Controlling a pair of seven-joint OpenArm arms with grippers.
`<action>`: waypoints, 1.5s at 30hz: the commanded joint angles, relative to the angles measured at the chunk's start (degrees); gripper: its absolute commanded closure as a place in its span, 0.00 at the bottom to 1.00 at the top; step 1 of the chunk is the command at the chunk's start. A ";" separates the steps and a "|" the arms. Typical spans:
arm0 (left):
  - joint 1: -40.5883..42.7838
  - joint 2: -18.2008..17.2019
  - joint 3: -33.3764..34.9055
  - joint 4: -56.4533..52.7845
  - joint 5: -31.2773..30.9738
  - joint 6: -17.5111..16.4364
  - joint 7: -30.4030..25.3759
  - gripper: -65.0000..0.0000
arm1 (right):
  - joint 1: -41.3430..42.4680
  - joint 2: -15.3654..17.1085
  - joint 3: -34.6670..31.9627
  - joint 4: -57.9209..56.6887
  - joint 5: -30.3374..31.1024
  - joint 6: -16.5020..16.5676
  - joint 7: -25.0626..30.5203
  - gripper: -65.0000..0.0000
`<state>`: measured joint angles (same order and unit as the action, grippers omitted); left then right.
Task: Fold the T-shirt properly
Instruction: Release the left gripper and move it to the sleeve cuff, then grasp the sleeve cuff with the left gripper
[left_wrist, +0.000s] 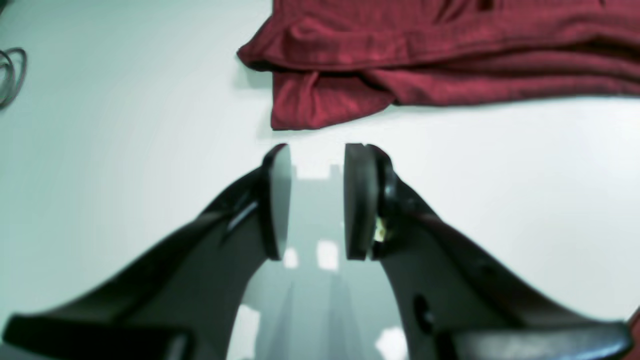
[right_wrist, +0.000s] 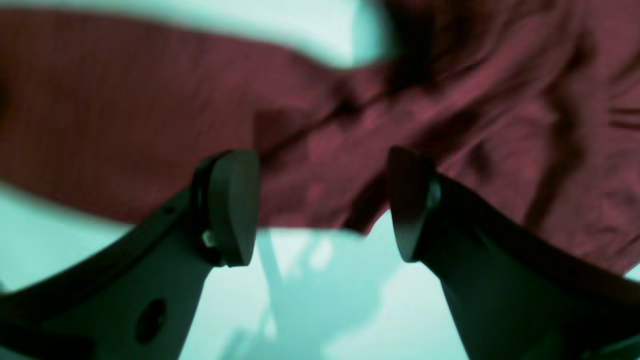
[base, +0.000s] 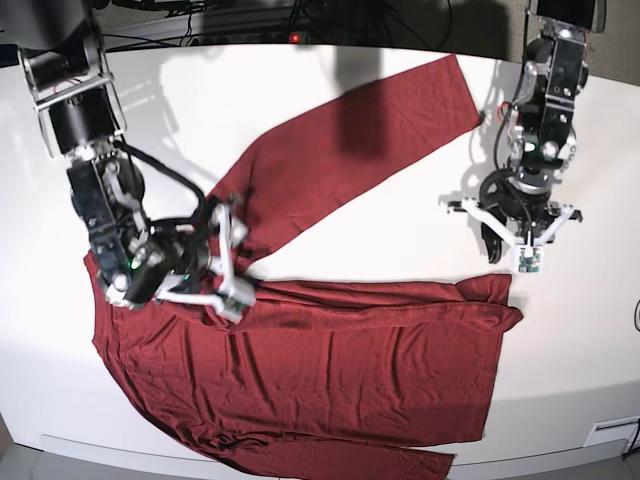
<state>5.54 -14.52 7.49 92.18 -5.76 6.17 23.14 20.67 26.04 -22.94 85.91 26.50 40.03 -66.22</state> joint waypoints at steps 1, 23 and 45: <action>0.15 -0.44 -0.28 2.40 0.35 0.24 -0.68 0.73 | 2.19 1.97 -0.39 2.93 0.81 -0.03 -0.55 0.40; 26.08 10.99 -0.26 26.34 -4.35 3.87 8.98 0.73 | -1.95 11.91 -2.58 -1.77 5.31 -4.04 9.07 0.40; 29.73 12.76 1.36 23.67 -5.97 3.74 10.40 0.73 | -3.26 5.20 0.85 -5.99 -1.66 -5.40 13.49 0.40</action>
<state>35.11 -1.87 8.73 114.89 -11.66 10.13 34.61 15.88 30.41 -22.72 79.15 24.60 34.72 -53.41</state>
